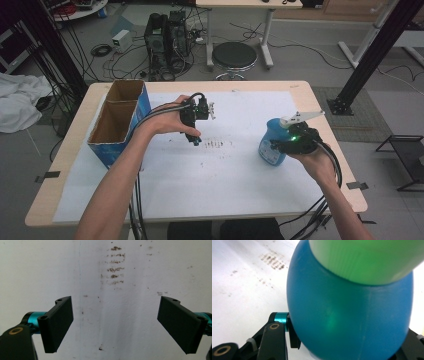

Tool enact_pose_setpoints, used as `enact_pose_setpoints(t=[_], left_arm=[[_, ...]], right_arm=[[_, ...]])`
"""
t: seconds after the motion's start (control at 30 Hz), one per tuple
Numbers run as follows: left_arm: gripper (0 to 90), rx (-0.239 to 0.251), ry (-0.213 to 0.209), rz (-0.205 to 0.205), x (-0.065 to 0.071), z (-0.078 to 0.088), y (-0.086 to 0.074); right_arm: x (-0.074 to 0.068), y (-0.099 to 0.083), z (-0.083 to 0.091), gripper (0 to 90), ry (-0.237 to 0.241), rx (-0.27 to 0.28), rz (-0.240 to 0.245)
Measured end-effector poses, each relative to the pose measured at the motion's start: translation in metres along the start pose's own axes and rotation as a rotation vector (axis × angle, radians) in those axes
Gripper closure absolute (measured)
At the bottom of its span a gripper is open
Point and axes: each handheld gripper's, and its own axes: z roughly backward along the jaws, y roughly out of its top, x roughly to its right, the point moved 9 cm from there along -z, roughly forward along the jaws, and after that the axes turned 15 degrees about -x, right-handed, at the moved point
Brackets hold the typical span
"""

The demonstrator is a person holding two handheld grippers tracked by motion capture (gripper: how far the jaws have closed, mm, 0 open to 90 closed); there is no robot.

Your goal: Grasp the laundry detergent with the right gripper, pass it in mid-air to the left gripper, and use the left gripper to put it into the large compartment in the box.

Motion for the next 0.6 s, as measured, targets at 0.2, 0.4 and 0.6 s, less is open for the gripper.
enact_pose_setpoints(t=[0.2,0.4,0.6], left_arm=[[13.4,0.028,-0.006,0.002,0.001,0.023,-0.004],[13.4,0.082,-0.013,-0.033,0.006,0.064,0.000],[13.4,0.134,-0.037,-0.076,0.017,0.095,0.012]], right_arm=[[-0.012,0.022,0.015,45.1,0.055,0.008,0.109],[-0.028,0.040,0.027,44.8,0.143,0.015,0.251],[-0.045,0.053,0.025,44.8,0.221,-0.005,0.391]])
